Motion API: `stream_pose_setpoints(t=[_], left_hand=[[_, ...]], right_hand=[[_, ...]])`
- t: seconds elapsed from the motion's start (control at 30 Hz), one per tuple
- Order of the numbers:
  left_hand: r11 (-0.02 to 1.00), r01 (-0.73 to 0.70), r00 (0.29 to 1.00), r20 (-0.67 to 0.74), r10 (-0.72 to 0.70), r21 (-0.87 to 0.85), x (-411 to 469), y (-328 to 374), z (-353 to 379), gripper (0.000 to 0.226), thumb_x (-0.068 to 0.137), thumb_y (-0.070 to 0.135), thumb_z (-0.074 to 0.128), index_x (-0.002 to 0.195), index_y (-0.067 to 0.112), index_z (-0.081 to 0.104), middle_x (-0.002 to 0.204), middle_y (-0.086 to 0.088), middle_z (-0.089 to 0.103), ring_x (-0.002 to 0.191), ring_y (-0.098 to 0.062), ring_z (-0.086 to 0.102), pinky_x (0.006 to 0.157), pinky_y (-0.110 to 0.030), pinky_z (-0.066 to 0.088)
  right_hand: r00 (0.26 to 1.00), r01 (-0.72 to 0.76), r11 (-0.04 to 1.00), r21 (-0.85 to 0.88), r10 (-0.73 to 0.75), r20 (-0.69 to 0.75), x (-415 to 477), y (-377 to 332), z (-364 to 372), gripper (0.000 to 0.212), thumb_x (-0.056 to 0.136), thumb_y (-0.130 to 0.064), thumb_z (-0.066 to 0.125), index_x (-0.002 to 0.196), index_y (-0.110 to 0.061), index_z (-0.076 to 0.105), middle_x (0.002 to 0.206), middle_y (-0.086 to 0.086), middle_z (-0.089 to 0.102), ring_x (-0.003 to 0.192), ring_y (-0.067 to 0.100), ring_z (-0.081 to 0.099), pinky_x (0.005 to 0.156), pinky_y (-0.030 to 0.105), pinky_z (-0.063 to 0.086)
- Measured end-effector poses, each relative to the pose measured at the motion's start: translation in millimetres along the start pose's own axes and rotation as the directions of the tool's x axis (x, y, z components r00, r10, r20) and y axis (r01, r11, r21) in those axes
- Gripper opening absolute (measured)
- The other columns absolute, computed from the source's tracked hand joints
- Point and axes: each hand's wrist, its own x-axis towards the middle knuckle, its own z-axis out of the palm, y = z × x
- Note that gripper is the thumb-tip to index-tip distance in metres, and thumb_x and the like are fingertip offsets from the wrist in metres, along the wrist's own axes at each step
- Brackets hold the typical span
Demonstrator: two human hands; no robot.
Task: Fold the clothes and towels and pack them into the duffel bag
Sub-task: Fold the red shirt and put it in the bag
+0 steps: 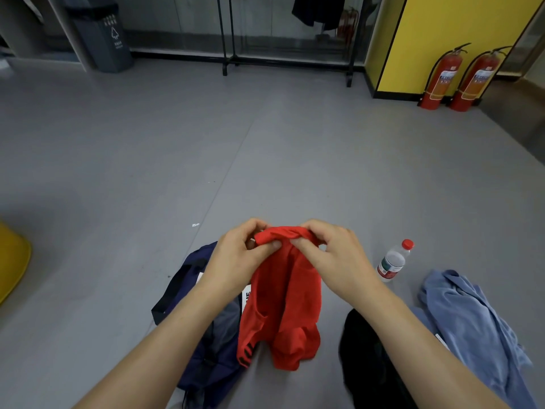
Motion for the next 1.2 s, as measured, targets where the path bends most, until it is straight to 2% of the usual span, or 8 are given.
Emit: stream_pose_setpoints(t=[0.17, 0.3, 0.4, 0.53, 0.8, 0.93, 1.07, 1.2], left_hand=[[0.999, -0.04, 0.997, -0.069, 0.039, -0.007, -2, 4, 2, 0.024, 0.075, 0.048, 0.072, 0.091, 0.031, 0.068, 0.079, -0.012, 0.066, 0.064, -0.016, 0.05, 0.065, -0.046, 0.046], [0.999, -0.047, 0.999, -0.012, 0.047, -0.007, -6, 6, 7, 0.021, 0.087, 0.031, 0.075, 0.099, 0.03, 0.058, 0.076, -0.006, 0.067, 0.07, -0.029, 0.056, 0.071, -0.048, 0.049], [0.994, -0.073, 0.997, 0.028, 0.071, 0.076, -5, 2, 7, 0.02, 0.093, 0.023, 0.07, 0.102, 0.032, 0.055, 0.08, 0.005, 0.071, 0.072, -0.014, 0.062, 0.074, -0.038, 0.049], [0.962, -0.082, 0.991, 0.127, 0.05, 0.261, -6, -7, 7, 0.011, 0.09, 0.033, 0.067, 0.098, 0.028, 0.062, 0.082, 0.004, 0.068, 0.078, -0.019, 0.063, 0.077, -0.046, 0.053], [0.926, -0.119, 0.99, 0.112, 0.084, 0.359, -6, -2, 7, 0.011, 0.096, 0.031, 0.062, 0.095, 0.035, 0.072, 0.083, 0.021, 0.07, 0.077, -0.003, 0.065, 0.077, -0.032, 0.052], [0.924, -0.111, 0.991, 0.117, 0.072, 0.365, -3, -9, 5, 0.004, 0.093, 0.033, 0.067, 0.092, 0.034, 0.07, 0.083, 0.02, 0.07, 0.077, -0.005, 0.066, 0.078, -0.033, 0.052], [0.813, -0.048, 0.998, 0.059, 0.018, 0.581, 6, -37, -6, 0.014, 0.089, 0.02, 0.062, 0.09, 0.034, 0.064, 0.078, 0.02, 0.068, 0.076, -0.004, 0.063, 0.076, -0.035, 0.053], [0.834, 0.053, 0.998, -0.008, -0.058, 0.55, 13, -56, -22, 0.013, 0.09, 0.021, 0.067, 0.088, 0.033, 0.067, 0.077, 0.02, 0.069, 0.074, 0.0, 0.063, 0.073, -0.029, 0.05]], right_hand=[[0.998, 0.001, 0.997, -0.083, 0.004, 0.06, -4, 4, 2, 0.006, 0.086, -0.038, 0.057, 0.086, -0.033, 0.055, 0.073, -0.014, 0.059, 0.072, 0.009, 0.056, 0.072, 0.036, 0.048], [0.994, 0.038, 0.998, -0.04, -0.034, 0.099, -7, -5, 7, 0.016, 0.091, -0.042, 0.064, 0.107, -0.045, 0.061, 0.089, -0.022, 0.065, 0.088, 0.003, 0.062, 0.083, 0.029, 0.05], [0.996, 0.071, 0.997, -0.043, -0.068, 0.053, -6, -6, 4, 0.012, 0.096, -0.039, 0.061, 0.103, -0.039, 0.07, 0.087, -0.023, 0.068, 0.084, 0.004, 0.063, 0.079, 0.034, 0.051], [0.999, 0.04, 0.999, 0.017, -0.04, -0.01, -6, -6, -2, 0.01, 0.097, -0.033, 0.06, 0.093, -0.033, 0.07, 0.079, -0.023, 0.066, 0.077, 0.005, 0.062, 0.072, 0.027, 0.049], [0.993, 0.019, 0.992, -0.122, -0.005, 0.119, -12, 2, 5, 0.009, 0.09, -0.038, 0.059, 0.096, -0.035, 0.054, 0.086, -0.016, 0.065, 0.082, 0.009, 0.063, 0.079, 0.038, 0.052], [0.998, 0.055, 0.988, -0.148, -0.053, 0.018, -8, 0, 1, 0.012, 0.09, -0.023, 0.057, 0.095, -0.031, 0.064, 0.086, -0.018, 0.067, 0.079, 0.005, 0.061, 0.075, 0.029, 0.049], [0.997, 0.039, 0.99, -0.137, -0.047, -0.061, -7, 1, -12, 0.017, 0.089, -0.012, 0.062, 0.09, -0.028, 0.066, 0.079, -0.018, 0.066, 0.075, 0.006, 0.06, 0.071, 0.025, 0.047], [0.992, -0.02, 0.978, -0.206, -0.006, -0.125, -9, 12, -29, 0.01, 0.094, -0.023, 0.064, 0.085, -0.027, 0.066, 0.07, -0.02, 0.06, 0.067, 0.007, 0.055, 0.063, 0.024, 0.039]])
